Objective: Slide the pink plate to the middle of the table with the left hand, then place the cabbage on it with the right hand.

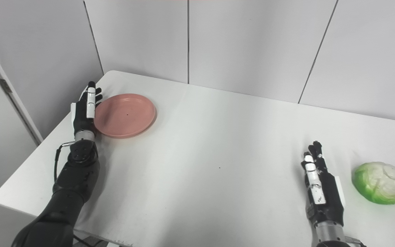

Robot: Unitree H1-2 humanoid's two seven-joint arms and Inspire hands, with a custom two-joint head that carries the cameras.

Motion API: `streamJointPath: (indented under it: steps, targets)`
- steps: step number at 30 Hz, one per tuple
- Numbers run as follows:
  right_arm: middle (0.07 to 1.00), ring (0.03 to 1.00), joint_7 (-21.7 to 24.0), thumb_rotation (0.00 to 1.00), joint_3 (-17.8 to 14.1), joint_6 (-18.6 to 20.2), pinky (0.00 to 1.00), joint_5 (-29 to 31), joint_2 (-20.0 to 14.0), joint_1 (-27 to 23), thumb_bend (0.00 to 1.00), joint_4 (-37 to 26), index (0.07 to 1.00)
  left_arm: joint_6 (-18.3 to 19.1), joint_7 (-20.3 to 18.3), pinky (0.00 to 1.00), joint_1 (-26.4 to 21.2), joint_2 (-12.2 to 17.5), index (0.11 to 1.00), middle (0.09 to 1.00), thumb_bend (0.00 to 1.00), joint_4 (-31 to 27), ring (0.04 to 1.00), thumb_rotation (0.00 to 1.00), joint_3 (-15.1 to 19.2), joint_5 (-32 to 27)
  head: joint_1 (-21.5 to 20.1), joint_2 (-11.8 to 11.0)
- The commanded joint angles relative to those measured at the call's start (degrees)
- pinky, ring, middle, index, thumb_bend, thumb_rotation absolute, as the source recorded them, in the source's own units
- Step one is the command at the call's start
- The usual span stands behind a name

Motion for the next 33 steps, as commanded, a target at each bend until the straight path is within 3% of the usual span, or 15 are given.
streamJointPath:
  steps: [1,9,18,25,33]
  targets:
    - [1.0,1.0,0.1,0.77,-0.6,-2.4,1.0,0.6,0.1,-1.0,0.67,0.0,1.0,0.9,-1.0,0.88,-2.0,1.6,0.873,0.879,0.82,-0.7,0.889,1.0,-0.4,0.1,0.0,0.1]
    - [1.0,1.0,-0.1,0.75,-0.9,-2.5,1.0,0.7,0.1,-0.9,0.68,0.0,1.0,5.0,-4.6,0.87,-2.1,0.7,0.884,0.895,0.81,-1.4,0.896,1.0,-2.1,-0.3,0.2,-0.1]
    - [1.0,1.0,-0.1,0.77,-0.7,-3.2,1.0,-0.1,0.2,-0.8,0.63,-0.2,1.0,5.1,-9.1,0.86,-2.6,-0.3,0.842,0.867,0.85,-0.9,0.874,1.0,-1.3,-5.3,-0.5,-0.6]
    - [1.0,1.0,-0.3,0.78,-0.3,-2.1,1.0,-0.2,0.8,-0.5,0.64,-1.0,1.0,7.5,-13.9,0.83,-2.2,-2.9,0.825,0.846,0.84,-4.7,0.851,1.0,0.1,-12.0,-2.3,-1.4]
    - [1.0,1.0,-1.0,0.76,-0.2,-2.3,1.0,-1.0,1.5,-0.2,0.69,-1.3,1.0,10.7,-17.3,0.83,-1.0,-4.5,0.835,0.852,0.87,-9.4,0.857,1.0,-1.1,-13.0,-4.2,-1.3]
